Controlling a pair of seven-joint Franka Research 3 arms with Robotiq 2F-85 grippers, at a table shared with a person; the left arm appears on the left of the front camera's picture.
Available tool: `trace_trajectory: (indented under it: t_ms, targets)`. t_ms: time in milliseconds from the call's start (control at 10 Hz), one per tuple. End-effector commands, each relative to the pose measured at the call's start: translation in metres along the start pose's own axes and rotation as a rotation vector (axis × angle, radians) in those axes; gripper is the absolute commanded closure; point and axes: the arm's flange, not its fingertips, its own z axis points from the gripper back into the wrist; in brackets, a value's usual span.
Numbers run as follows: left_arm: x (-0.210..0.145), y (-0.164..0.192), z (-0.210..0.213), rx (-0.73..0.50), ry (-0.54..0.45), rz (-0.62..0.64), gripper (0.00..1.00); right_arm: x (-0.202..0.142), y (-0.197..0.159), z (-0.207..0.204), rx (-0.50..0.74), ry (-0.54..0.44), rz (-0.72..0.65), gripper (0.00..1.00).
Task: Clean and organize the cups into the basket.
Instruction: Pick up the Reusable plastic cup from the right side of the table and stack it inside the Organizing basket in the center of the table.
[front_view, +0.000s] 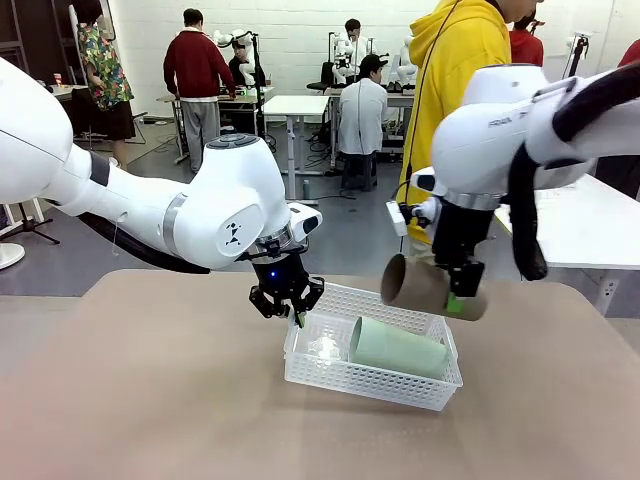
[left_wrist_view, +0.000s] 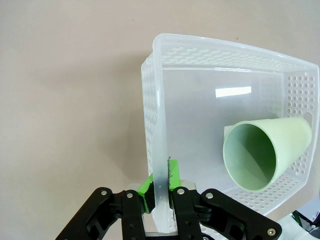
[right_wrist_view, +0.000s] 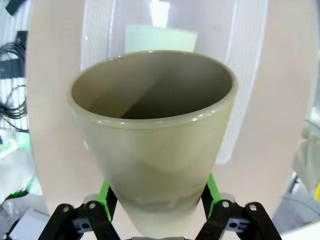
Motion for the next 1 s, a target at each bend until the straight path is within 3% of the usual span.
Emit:
trace_trajectory:
  t_ms: [0,700,900]
  targets:
    - [0.0,-0.001,0.001,-0.003,-0.001,-0.006,1.0,0.007,-0.012,0.011,0.007,0.023,0.006,0.19]
    - [0.0,-0.001,0.001,-0.003,-0.001,-0.006,1.0,0.011,-0.008,0.002,0.014,-0.005,0.018,0.19]
    - [0.0,-0.001,0.001,-0.003,-0.001,-0.006,1.0,0.031,-0.014,-0.013,-0.005,0.032,0.081,0.19]
